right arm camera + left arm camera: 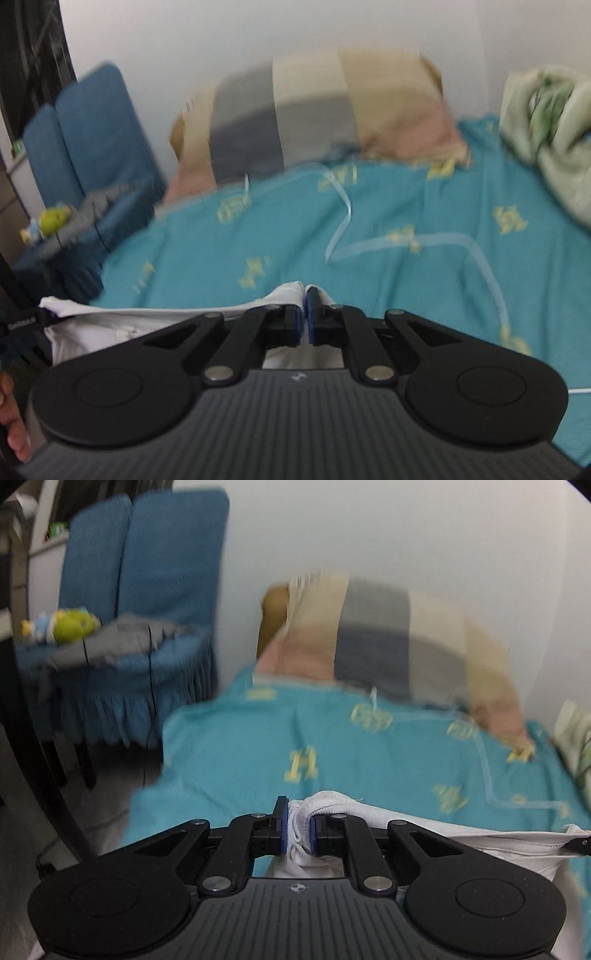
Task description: Fold clothes
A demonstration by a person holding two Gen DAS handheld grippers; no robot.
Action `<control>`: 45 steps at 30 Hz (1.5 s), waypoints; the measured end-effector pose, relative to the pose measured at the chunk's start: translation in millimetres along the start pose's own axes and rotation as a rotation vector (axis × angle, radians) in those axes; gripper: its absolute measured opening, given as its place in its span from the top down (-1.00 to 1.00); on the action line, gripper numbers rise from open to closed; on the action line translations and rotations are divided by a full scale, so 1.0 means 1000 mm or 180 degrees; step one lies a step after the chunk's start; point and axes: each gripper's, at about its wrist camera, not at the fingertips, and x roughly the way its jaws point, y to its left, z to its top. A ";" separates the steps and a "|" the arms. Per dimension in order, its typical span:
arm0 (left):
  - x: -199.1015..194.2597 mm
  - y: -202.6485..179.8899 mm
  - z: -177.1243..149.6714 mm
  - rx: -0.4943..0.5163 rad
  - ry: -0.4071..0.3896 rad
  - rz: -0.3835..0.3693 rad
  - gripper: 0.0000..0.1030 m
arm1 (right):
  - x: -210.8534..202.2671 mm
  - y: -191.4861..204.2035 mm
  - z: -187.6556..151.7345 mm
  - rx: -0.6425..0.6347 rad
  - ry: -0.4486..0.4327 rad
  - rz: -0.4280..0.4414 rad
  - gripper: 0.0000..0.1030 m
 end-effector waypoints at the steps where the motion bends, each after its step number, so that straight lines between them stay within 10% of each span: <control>1: 0.009 -0.001 -0.005 -0.0001 0.0067 -0.0009 0.77 | 0.008 -0.003 -0.003 0.0042 0.0046 0.0026 0.83; 7: 0.020 0.006 -0.008 0.0007 0.0248 -0.0015 0.22 | 0.029 -0.024 -0.004 0.0376 0.0320 0.0322 0.34; 11: -0.016 0.007 -0.003 0.0132 0.0273 -0.0092 -0.25 | 0.020 -0.022 -0.001 0.0427 0.0369 0.0463 -0.78; 35: -0.422 0.058 -0.097 -0.0106 -0.0070 -0.0395 -0.45 | -0.325 0.047 -0.096 0.0204 -0.0205 0.0529 -0.77; 45: -0.454 0.113 -0.176 -0.0937 0.0262 -0.0539 -0.41 | -0.398 0.071 -0.150 0.0178 -0.0102 0.0578 -0.77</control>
